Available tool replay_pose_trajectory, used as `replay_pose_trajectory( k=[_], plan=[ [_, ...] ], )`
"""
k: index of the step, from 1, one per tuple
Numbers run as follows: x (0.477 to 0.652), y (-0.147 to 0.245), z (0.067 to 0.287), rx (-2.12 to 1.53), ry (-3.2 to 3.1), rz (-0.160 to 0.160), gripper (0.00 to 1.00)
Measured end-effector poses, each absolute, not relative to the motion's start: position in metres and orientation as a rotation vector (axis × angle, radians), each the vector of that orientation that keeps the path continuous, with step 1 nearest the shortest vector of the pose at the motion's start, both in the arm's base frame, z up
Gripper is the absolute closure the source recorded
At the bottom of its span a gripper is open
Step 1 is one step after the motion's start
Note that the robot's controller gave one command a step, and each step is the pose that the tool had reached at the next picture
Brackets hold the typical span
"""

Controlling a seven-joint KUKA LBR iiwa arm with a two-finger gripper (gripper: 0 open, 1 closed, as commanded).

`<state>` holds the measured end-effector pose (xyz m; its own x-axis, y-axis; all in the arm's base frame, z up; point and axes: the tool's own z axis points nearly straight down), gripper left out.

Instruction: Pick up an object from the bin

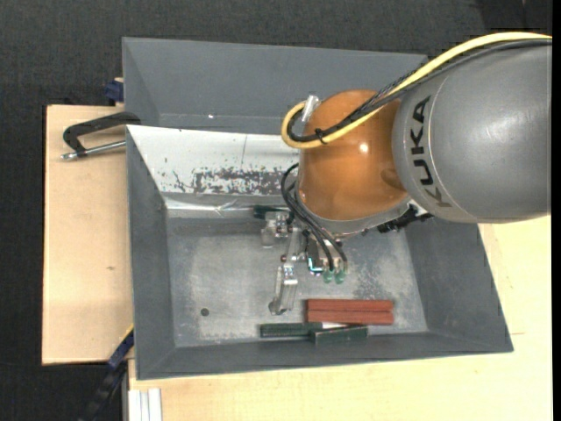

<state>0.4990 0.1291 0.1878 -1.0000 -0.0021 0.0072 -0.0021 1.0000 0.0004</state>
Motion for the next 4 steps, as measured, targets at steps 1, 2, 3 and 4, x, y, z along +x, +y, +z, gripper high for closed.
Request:
replay_pose_trajectory(
  k=[1,2,3,4],
  plan=[
    [0.501,0.128,0.191,0.000,-3.142,-0.002,0.00],
    [0.501,0.128,0.191,0.003,-3.142,-0.002,0.00],
    [0.508,0.123,0.153,0.097,-3.144,-0.002,0.00],
    [0.497,0.088,0.128,0.343,-3.123,-0.002,0.00]
  ],
)
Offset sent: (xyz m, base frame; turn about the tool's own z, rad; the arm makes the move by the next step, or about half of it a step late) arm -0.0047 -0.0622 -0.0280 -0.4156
